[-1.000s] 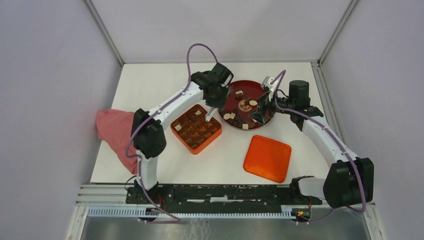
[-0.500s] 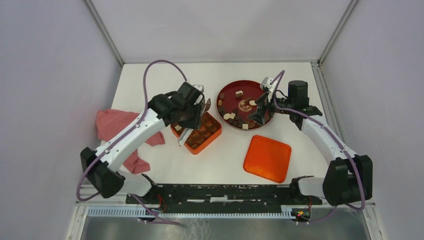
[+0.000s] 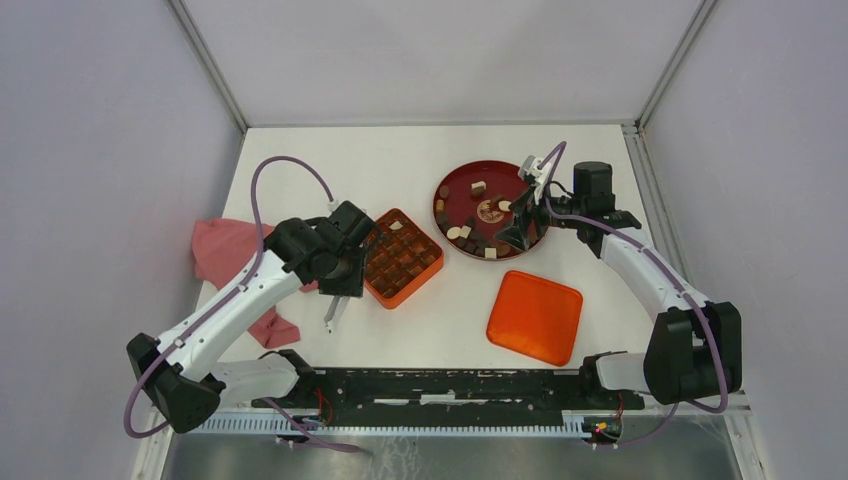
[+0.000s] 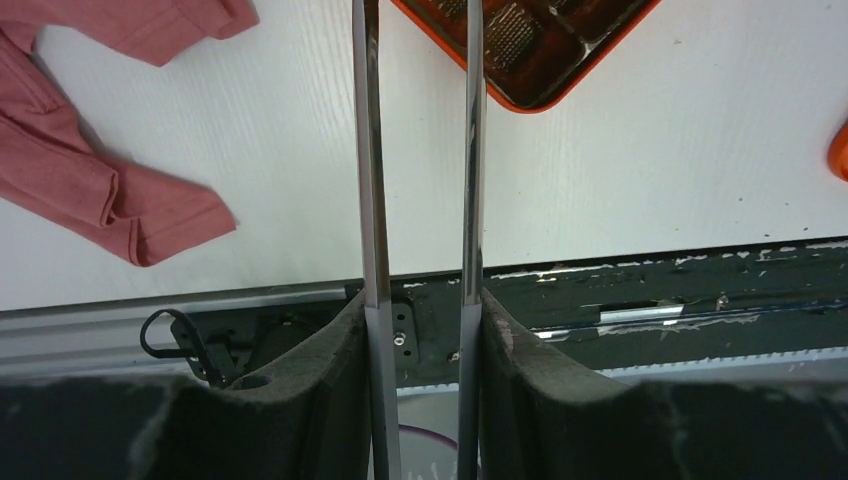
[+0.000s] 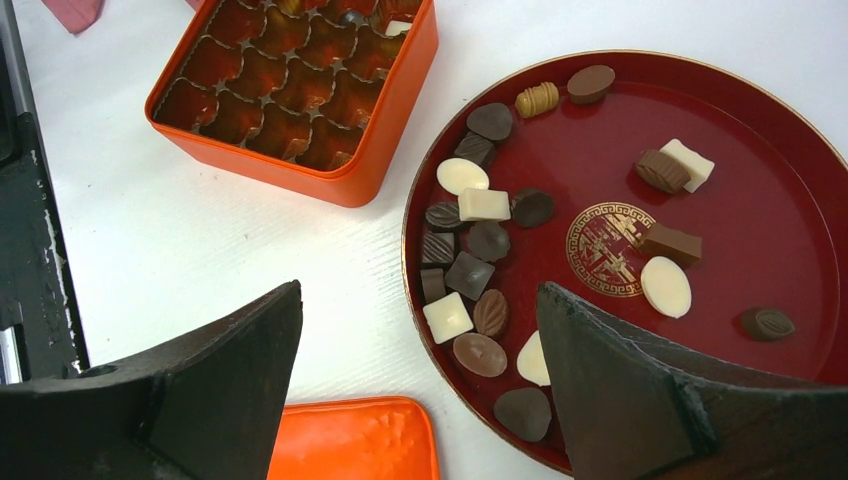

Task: Pack the chocolate
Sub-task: Place the fake chocolate in the packing box.

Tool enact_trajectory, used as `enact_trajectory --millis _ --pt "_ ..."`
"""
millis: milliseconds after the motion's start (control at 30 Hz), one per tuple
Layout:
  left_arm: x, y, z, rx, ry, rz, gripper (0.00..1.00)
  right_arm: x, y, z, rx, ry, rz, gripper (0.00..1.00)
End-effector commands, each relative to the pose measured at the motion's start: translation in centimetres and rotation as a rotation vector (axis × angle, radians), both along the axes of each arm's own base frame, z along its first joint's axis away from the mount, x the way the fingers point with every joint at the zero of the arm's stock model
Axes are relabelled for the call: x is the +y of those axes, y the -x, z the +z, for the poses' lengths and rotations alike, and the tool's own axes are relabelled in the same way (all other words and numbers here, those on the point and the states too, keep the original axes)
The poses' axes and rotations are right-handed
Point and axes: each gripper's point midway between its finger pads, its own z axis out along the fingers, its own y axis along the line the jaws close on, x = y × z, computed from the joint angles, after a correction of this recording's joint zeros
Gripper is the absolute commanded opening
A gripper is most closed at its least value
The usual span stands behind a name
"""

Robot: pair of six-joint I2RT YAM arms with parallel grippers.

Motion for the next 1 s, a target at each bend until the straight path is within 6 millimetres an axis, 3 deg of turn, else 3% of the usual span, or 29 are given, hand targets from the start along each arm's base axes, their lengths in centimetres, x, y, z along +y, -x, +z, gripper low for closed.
enact_trajectory --millis 0,300,600,967 --pt "0.7 -0.3 0.0 -0.028 -0.022 0.067 0.02 0.4 -0.4 2.0 -0.066 -0.023 0.032 0.92" --pt "0.0 -1.4 -1.4 -0.013 -0.053 0.04 0.05 0.5 -0.2 2.1 -0.068 -0.025 0.04 0.92" --pt "-0.2 -1.8 -2.4 -0.003 -0.073 0.022 0.2 0.4 -0.3 1.9 -0.065 -0.021 0.038 0.92" --pt "0.2 -1.5 -3.5 0.01 -0.095 0.018 0.29 0.4 -0.3 1.9 -0.064 -0.021 0.039 0.92"
